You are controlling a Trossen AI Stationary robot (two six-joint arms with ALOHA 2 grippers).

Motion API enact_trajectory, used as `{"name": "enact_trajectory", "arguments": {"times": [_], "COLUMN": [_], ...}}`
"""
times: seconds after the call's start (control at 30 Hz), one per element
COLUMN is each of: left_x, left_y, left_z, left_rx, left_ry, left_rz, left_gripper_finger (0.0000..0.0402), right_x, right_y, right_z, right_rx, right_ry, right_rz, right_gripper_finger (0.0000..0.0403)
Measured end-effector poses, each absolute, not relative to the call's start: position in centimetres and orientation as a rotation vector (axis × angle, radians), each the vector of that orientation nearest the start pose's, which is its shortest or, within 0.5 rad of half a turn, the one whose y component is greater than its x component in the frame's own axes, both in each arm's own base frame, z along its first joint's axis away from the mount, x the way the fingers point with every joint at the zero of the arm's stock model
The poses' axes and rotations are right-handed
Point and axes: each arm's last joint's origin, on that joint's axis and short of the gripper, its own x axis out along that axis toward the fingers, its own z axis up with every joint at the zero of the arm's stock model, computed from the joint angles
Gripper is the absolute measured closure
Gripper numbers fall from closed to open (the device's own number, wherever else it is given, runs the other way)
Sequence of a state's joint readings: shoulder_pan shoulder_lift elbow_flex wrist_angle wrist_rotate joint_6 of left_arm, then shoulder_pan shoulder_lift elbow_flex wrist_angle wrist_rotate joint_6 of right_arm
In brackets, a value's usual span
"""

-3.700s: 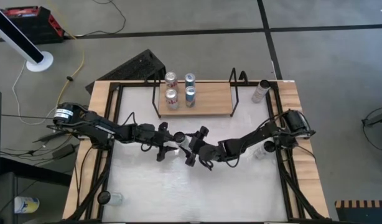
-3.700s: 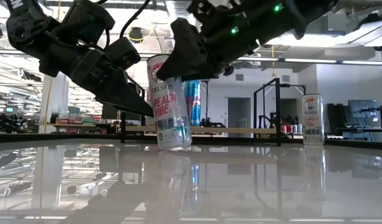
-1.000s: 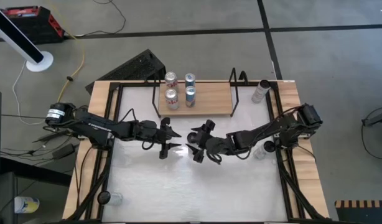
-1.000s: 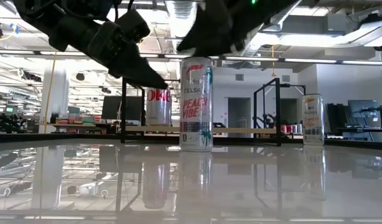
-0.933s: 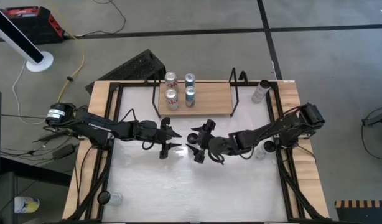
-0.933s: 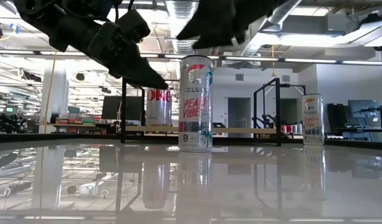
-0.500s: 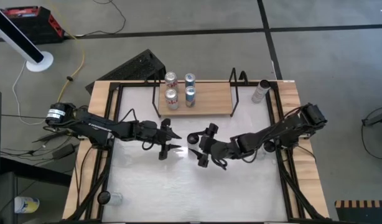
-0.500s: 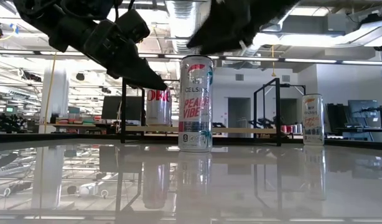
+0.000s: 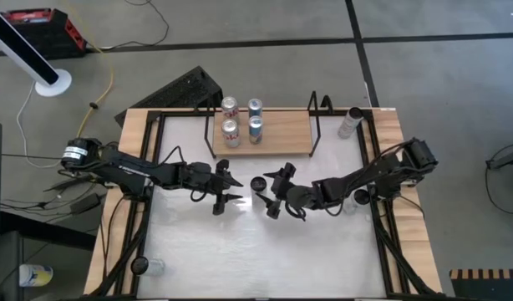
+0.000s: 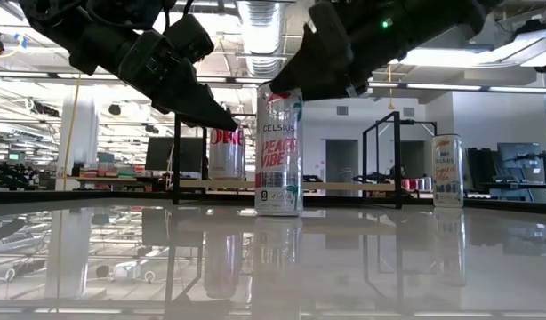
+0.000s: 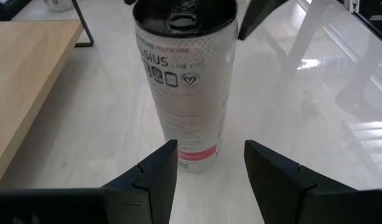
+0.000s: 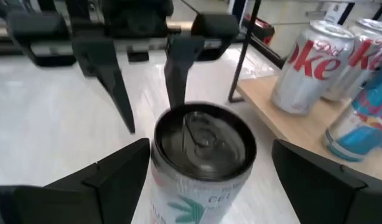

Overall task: Place canned beverage on shelf
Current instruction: Put the left white pink soda can on the shelf

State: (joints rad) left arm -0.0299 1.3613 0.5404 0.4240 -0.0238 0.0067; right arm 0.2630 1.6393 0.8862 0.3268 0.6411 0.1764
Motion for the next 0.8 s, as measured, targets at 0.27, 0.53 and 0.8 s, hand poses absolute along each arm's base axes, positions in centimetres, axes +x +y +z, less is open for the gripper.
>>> {"name": "enact_trajectory", "arguments": {"times": [0.27, 0.53, 0.8], "left_x": [26.5, 26.5, 26.5], "left_y": [-0.7, -0.7, -0.7], "left_z": [18.6, 18.6, 18.6], "left_rx": [0.018, 0.023, 0.023], "left_ry": [0.396, 0.396, 0.396], "left_rz": [-0.006, -0.006, -0.006], "left_gripper_finger": [0.0233, 0.0233, 0.0233], "right_x": [33.2, 33.2, 34.1], "right_y": [6.6, 6.5, 6.7], "right_z": [20.0, 19.9, 17.9], "right_rx": [0.048, 0.058, 0.053], "right_ry": [0.313, 0.314, 0.322], "right_rz": [-0.36, -0.362, -0.362], "right_gripper_finger": [0.0042, 0.0042, 0.0042]}}
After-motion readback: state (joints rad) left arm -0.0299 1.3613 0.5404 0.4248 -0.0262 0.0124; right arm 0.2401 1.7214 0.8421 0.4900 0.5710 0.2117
